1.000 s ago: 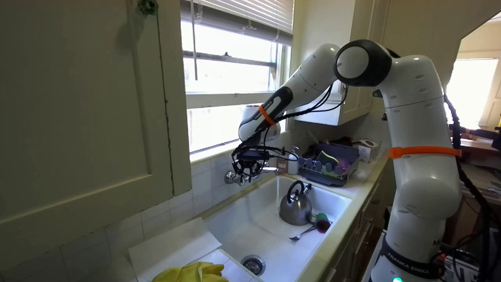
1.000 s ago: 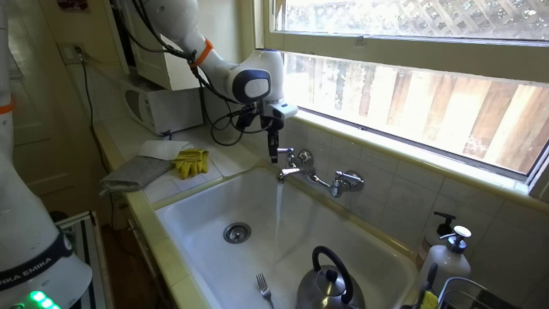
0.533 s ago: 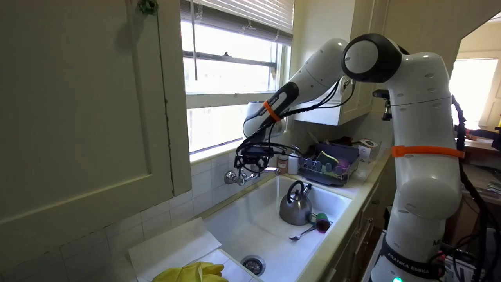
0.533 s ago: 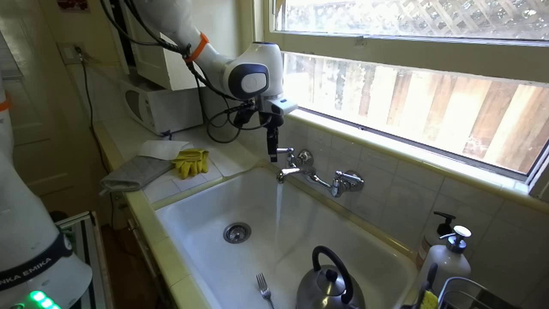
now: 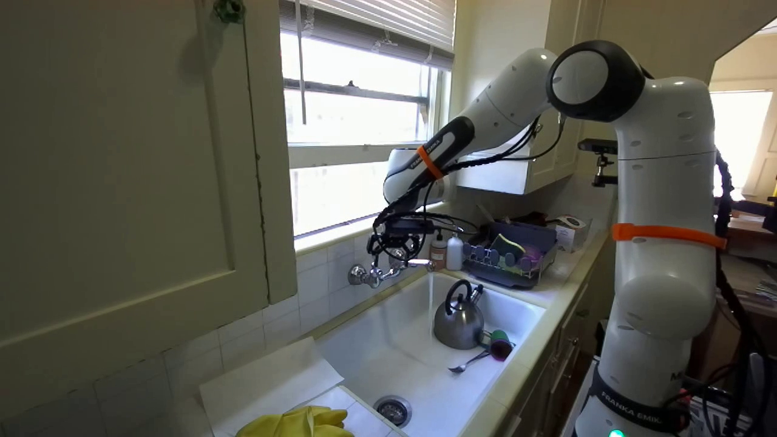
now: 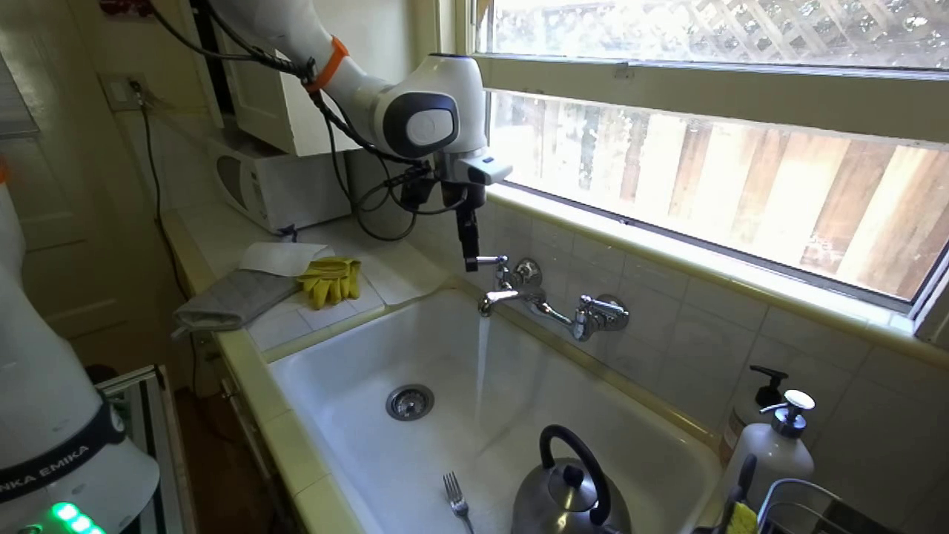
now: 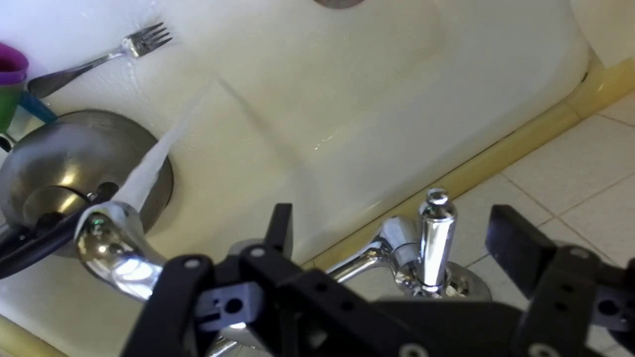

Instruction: Open the tap with the left handle

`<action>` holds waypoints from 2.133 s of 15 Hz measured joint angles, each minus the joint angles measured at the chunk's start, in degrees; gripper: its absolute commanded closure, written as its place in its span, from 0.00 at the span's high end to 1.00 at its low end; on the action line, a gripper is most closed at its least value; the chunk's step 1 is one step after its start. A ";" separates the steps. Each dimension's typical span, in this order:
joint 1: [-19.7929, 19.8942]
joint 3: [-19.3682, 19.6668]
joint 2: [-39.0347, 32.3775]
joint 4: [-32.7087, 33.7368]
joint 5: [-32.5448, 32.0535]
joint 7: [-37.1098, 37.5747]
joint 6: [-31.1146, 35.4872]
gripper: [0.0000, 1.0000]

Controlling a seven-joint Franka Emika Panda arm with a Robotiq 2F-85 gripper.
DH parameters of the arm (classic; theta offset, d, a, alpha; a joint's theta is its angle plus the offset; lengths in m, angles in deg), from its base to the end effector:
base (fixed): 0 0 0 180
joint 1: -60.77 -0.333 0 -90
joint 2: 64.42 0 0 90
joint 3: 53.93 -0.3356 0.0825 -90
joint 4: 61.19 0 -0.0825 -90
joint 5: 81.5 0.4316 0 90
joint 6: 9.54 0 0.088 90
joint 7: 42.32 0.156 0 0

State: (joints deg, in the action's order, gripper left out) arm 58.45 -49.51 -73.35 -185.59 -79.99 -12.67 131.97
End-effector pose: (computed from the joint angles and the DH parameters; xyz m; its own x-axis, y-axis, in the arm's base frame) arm 0.6131 -0.0219 0.2740 0.8323 -0.5411 0.1205 -0.5356 -0.8409 -0.0769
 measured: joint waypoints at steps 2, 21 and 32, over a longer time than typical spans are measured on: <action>1.01 0.09 1.62 -1.01 -0.04 -4.52 -0.34 1.00; 7.66 1.57 9.84 -3.14 -1.29 -28.94 -7.95 1.00; 9.59 3.26 11.82 -4.05 -3.92 -31.35 -8.70 1.00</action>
State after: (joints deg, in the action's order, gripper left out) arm 68.04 -46.25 -61.54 -189.64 -83.91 -44.02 123.27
